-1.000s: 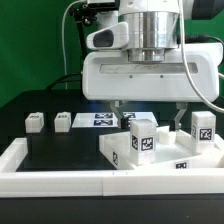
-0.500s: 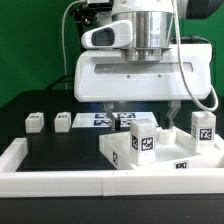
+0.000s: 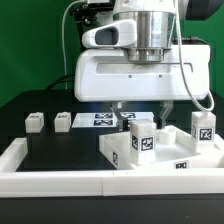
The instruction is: Assemble square table
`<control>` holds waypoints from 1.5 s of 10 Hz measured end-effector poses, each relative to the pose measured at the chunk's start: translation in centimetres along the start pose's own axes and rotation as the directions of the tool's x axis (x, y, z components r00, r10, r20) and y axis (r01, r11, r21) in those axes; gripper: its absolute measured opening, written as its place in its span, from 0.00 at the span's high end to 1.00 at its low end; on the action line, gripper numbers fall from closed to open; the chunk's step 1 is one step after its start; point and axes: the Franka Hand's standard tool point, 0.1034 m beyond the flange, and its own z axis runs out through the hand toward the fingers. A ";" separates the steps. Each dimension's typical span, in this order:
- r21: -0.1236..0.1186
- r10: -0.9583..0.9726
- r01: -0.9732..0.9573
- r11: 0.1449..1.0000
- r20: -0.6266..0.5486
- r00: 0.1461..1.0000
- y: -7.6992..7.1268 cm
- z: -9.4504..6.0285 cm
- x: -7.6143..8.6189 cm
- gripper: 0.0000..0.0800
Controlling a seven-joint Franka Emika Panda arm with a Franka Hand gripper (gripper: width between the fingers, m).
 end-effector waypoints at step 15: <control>0.038 0.914 -0.913 0.406 -0.009 0.406 -0.1 -0.1 0.1 0.64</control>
Offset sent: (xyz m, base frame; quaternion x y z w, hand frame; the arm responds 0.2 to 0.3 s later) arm 0.0000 0.0000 0.0000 0.0000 0.0000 0.1296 0.9916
